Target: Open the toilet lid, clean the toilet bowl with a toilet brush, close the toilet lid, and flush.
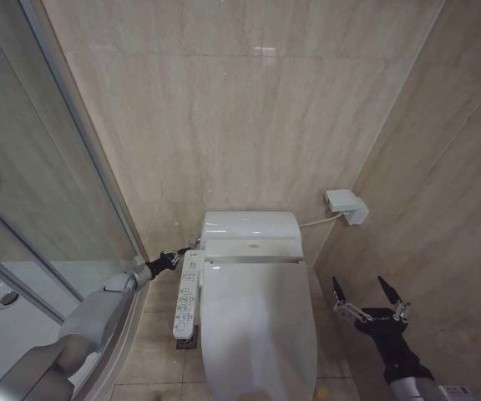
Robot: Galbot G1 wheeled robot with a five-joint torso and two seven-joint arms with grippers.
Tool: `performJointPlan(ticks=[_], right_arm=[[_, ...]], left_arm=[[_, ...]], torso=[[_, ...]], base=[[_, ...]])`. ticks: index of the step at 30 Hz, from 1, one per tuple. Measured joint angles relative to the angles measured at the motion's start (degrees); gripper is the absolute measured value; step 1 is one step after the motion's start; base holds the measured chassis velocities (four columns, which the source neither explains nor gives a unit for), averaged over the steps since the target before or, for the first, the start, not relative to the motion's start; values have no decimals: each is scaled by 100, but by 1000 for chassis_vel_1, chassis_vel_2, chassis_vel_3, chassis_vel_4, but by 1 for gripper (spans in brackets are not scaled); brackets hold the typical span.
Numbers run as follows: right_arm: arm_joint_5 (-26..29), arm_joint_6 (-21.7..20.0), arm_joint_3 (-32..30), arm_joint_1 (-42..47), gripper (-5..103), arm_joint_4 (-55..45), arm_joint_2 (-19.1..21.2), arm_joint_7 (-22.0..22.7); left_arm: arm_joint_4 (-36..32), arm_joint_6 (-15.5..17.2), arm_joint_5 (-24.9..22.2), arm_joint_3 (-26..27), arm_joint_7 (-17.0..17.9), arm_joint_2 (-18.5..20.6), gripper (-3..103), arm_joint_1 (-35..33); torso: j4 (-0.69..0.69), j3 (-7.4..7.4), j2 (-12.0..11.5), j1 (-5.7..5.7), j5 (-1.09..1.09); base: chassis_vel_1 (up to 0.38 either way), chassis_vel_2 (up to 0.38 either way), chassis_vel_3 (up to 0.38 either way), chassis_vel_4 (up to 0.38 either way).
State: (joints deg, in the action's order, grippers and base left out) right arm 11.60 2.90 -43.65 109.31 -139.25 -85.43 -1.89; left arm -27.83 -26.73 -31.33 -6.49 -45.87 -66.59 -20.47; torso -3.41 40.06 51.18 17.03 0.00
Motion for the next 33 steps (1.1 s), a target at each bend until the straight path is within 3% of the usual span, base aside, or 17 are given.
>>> performJointPlan(ticks=[19, 33], right_arm=[[0, 0, 0, 0, 100, 0, 0, 0], [0, 0, 0, 0, 100, 0, 0, 0]], left_arm=[[226, -48, 74, 144, -13, -175, 0, 106], [386, 146, 69, 191, 4, -262, 0, 95]], torso=[[0, 0, -1, 0, 0], [1, 0, -1, 0, 0]], base=[[0, 0, 0, 0], [0, 0, 0, 0]])
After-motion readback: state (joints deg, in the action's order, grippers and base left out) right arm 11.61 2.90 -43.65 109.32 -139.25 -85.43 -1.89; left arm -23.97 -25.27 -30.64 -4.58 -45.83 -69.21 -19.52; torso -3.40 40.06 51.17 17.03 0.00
